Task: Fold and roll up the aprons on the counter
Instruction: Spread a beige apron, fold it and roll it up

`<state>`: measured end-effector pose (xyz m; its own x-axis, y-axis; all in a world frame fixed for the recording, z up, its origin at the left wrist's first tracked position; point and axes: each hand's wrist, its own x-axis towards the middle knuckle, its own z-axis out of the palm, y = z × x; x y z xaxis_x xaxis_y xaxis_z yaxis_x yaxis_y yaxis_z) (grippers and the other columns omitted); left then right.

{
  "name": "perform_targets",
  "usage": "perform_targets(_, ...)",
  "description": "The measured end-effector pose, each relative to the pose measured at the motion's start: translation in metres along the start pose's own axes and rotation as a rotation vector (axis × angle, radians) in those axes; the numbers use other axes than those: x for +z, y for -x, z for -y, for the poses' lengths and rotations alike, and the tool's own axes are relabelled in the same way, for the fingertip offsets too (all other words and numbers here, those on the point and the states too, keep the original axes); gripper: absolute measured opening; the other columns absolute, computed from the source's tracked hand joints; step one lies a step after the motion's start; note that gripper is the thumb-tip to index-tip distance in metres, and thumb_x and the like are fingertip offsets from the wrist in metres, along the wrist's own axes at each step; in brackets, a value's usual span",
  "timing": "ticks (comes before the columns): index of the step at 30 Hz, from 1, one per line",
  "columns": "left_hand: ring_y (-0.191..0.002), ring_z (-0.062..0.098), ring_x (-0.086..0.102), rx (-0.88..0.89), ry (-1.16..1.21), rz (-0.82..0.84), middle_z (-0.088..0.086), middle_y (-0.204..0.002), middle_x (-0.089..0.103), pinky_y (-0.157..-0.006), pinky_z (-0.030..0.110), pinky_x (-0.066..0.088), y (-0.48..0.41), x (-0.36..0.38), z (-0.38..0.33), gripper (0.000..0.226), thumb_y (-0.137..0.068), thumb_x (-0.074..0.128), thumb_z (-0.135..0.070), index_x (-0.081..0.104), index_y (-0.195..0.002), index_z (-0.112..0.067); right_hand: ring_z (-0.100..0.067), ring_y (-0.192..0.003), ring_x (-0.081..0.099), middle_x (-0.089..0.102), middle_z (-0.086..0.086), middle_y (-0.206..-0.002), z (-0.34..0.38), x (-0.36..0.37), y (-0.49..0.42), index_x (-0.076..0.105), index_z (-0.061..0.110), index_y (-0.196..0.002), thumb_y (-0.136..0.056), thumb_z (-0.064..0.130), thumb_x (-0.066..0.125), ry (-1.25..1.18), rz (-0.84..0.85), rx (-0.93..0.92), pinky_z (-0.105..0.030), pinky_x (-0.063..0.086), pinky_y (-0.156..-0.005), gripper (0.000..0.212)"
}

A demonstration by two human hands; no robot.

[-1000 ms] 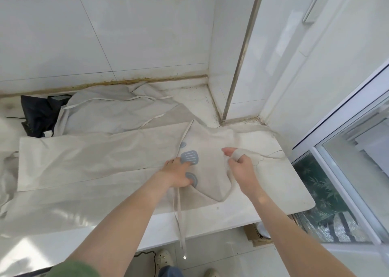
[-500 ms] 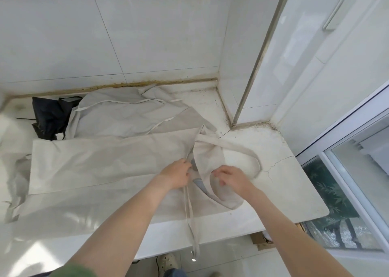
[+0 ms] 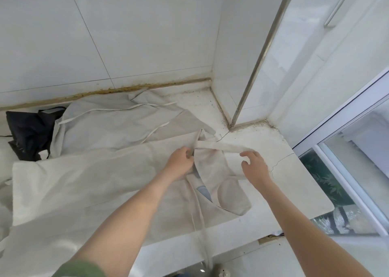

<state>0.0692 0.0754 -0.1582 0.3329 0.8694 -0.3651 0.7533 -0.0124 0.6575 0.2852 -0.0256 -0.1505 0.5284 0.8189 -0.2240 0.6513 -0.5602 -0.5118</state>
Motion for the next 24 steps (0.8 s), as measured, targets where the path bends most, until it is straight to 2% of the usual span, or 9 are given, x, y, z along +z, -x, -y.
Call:
perform_targets(2, -0.11, 0.026, 0.057, 0.037, -0.008, -0.013, 0.01, -0.118, 0.063, -0.087, 0.027, 0.04, -0.006, 0.001, -0.001, 0.026, -0.094, 0.046, -0.013, 0.061, -0.114, -0.009, -0.016, -0.115, 0.051, 0.057, 0.007, -0.128, 0.007, -0.003, -0.006, 0.058, 0.027, -0.119, -0.091, 0.008, 0.04, -0.01, 0.022, 0.004, -0.025, 0.041, -0.094, 0.038)
perform_targets(4, -0.104, 0.029, 0.057, 0.087, -0.051, -0.04, 0.014, -0.109, 0.064, -0.082, 0.029, 0.037, -0.012, 0.002, -0.001, 0.023, -0.097, 0.043, -0.014, 0.064, -0.102, -0.007, -0.013, -0.087, 0.056, 0.061, 0.007, -0.111, 0.02, -0.007, -0.017, 0.056, 0.031, -0.117, -0.096, 0.012, 0.037, -0.085, 0.11, 0.027, -0.004, 0.039, -0.063, 0.033)
perform_targets(5, -0.1, 0.03, 0.057, 0.115, -0.065, -0.068, 0.016, -0.103, 0.063, -0.079, 0.03, 0.035, -0.013, 0.001, -0.003, 0.026, -0.099, 0.042, -0.017, 0.064, -0.094, -0.004, -0.012, -0.079, 0.055, 0.061, 0.004, -0.107, 0.029, -0.009, -0.02, 0.056, 0.029, -0.116, -0.097, 0.014, 0.037, -0.137, 0.162, 0.036, -0.005, 0.037, -0.055, 0.03)
perform_targets(9, -0.089, 0.028, 0.054, 0.105, 0.011, -0.117, 0.016, -0.089, 0.061, -0.071, 0.03, 0.031, -0.021, -0.001, -0.013, 0.038, -0.102, 0.039, -0.028, 0.057, -0.078, -0.005, -0.021, -0.096, 0.058, 0.065, -0.005, -0.107, 0.052, 0.003, -0.051, 0.06, 0.018, -0.108, -0.095, 0.02, 0.044, -0.359, 0.286, 0.078, -0.028, 0.041, -0.083, 0.021)
perform_targets(10, -0.087, 0.027, 0.055, 0.067, 0.052, -0.085, 0.016, -0.089, 0.062, -0.07, 0.031, 0.032, -0.024, 0.0, -0.016, 0.043, -0.102, 0.038, -0.032, 0.056, -0.078, -0.002, -0.022, -0.092, 0.06, 0.067, -0.007, -0.098, 0.057, 0.006, -0.056, 0.06, 0.016, -0.105, -0.095, 0.02, 0.044, -0.415, 0.298, 0.085, -0.03, 0.043, -0.084, 0.019)
perform_targets(13, -0.088, 0.025, 0.059, -0.035, 0.208, -0.006, 0.012, -0.089, 0.067, -0.074, 0.03, 0.038, -0.032, 0.003, -0.019, 0.054, -0.101, 0.036, -0.043, 0.061, -0.081, 0.0, -0.02, -0.067, 0.052, 0.058, -0.006, -0.068, 0.065, 0.013, -0.077, 0.06, 0.008, -0.088, -0.094, 0.021, 0.048, -0.487, 0.365, 0.108, -0.028, 0.041, -0.068, 0.019)
perform_targets(17, -0.096, 0.013, 0.061, 0.022, 0.316, -0.005, -0.001, -0.101, 0.069, -0.083, 0.025, 0.041, -0.039, 0.001, -0.03, 0.048, -0.102, 0.036, -0.041, 0.073, -0.096, -0.011, -0.015, -0.06, 0.046, 0.051, 0.001, -0.063, 0.074, 0.014, -0.1, 0.056, 0.013, -0.067, -0.09, 0.04, 0.056, -0.385, 0.507, 0.164, -0.026, 0.036, -0.068, 0.036)
perform_targets(21, -0.095, 0.023, 0.059, 0.245, 0.155, -0.106, 0.01, -0.095, 0.067, -0.089, 0.036, 0.042, -0.052, 0.009, -0.028, 0.049, -0.1, 0.032, -0.035, 0.068, -0.092, -0.003, -0.014, -0.074, 0.058, 0.062, 0.002, -0.074, 0.078, 0.012, -0.114, 0.061, 0.015, -0.069, -0.085, 0.024, 0.065, -0.329, 0.624, 0.117, -0.022, 0.04, -0.066, 0.018)
perform_targets(24, -0.118, 0.024, 0.049, 0.266, -0.031, -0.066, 0.006, -0.123, 0.059, -0.1, 0.035, 0.036, -0.058, 0.016, -0.019, 0.039, -0.103, 0.031, -0.033, 0.057, -0.124, -0.012, -0.024, -0.092, 0.051, 0.055, -0.003, -0.083, 0.078, 0.014, -0.126, 0.053, 0.016, -0.066, -0.079, 0.025, 0.059, -0.008, 0.571, 0.047, -0.034, 0.038, -0.081, 0.017)
